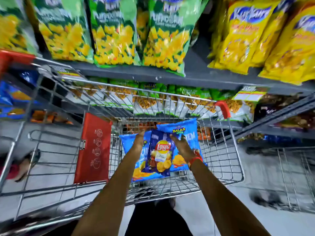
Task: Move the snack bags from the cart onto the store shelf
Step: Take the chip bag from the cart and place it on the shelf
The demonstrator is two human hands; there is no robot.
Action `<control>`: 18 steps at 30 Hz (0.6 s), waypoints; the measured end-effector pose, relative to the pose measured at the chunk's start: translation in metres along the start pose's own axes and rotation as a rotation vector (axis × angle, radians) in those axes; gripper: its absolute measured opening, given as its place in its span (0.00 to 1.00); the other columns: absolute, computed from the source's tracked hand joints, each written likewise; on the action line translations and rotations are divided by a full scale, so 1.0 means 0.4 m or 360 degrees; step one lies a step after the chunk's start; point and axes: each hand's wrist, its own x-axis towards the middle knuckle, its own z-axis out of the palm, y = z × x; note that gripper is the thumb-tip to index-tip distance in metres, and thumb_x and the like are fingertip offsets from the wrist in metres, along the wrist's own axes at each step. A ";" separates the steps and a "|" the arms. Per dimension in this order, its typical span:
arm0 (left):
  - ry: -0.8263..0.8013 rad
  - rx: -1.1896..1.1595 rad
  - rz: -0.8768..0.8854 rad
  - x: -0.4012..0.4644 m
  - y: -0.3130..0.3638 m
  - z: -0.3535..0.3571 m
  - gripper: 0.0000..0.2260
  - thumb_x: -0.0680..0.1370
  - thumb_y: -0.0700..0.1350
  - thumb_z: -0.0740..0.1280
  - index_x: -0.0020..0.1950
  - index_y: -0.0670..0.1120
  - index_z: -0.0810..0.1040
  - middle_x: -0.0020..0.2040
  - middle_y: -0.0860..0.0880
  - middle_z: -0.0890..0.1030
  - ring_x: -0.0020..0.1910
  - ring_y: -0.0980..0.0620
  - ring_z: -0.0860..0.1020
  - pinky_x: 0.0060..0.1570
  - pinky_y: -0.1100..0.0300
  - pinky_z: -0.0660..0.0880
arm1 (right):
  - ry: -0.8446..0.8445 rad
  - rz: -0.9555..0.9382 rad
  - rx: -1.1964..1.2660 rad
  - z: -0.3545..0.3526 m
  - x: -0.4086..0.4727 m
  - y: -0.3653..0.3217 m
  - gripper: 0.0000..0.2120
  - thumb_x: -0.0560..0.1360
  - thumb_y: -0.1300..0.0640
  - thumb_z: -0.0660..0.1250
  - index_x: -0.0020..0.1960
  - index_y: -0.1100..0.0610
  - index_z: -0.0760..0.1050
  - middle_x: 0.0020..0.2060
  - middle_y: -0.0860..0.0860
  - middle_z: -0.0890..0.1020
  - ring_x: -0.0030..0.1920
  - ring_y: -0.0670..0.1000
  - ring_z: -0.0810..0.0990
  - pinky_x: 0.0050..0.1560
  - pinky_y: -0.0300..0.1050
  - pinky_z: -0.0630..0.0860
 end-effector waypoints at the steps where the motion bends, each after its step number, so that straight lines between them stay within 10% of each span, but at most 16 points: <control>1: -0.0032 0.0071 -0.0039 0.018 -0.019 -0.002 0.22 0.82 0.48 0.49 0.75 0.42 0.58 0.77 0.42 0.59 0.75 0.44 0.60 0.72 0.53 0.57 | -0.0018 0.0101 0.0047 0.006 0.009 0.016 0.25 0.78 0.53 0.62 0.70 0.64 0.63 0.67 0.61 0.72 0.68 0.60 0.70 0.56 0.46 0.69; 5: -0.0260 0.0158 -0.0146 0.083 -0.125 0.005 0.22 0.82 0.47 0.48 0.75 0.41 0.57 0.75 0.51 0.57 0.71 0.47 0.64 0.65 0.57 0.68 | -0.0043 0.0355 0.0071 0.033 0.063 0.100 0.10 0.77 0.52 0.64 0.43 0.59 0.76 0.31 0.50 0.77 0.32 0.47 0.75 0.33 0.41 0.68; 7: -0.0243 0.0109 -0.0216 0.132 -0.168 0.011 0.21 0.82 0.45 0.50 0.74 0.38 0.59 0.74 0.47 0.61 0.72 0.44 0.64 0.63 0.61 0.72 | -0.0045 0.0398 0.0013 0.049 0.094 0.133 0.15 0.78 0.58 0.61 0.33 0.57 0.70 0.29 0.53 0.73 0.27 0.48 0.68 0.34 0.45 0.66; 10: -0.0062 0.0099 -0.0364 0.194 -0.198 0.027 0.19 0.81 0.43 0.55 0.69 0.35 0.67 0.67 0.40 0.72 0.66 0.42 0.71 0.57 0.61 0.74 | -0.0119 0.0424 0.0035 0.047 0.126 0.189 0.07 0.79 0.65 0.57 0.45 0.65 0.73 0.36 0.56 0.75 0.34 0.52 0.71 0.39 0.47 0.69; 14: -0.0113 0.0246 -0.0471 0.197 -0.208 0.028 0.14 0.80 0.47 0.58 0.48 0.39 0.79 0.50 0.39 0.78 0.48 0.47 0.75 0.47 0.54 0.69 | -0.0161 0.0352 0.0045 0.067 0.142 0.176 0.12 0.76 0.67 0.63 0.35 0.56 0.71 0.15 0.43 0.76 0.18 0.38 0.72 0.22 0.30 0.69; 18: -0.0024 0.0144 -0.0415 0.178 -0.173 0.027 0.14 0.80 0.47 0.59 0.53 0.38 0.78 0.48 0.46 0.78 0.46 0.49 0.75 0.45 0.61 0.72 | -0.0249 0.0237 0.0031 0.068 0.133 0.149 0.12 0.75 0.68 0.65 0.38 0.54 0.73 0.14 0.43 0.75 0.17 0.38 0.72 0.20 0.30 0.68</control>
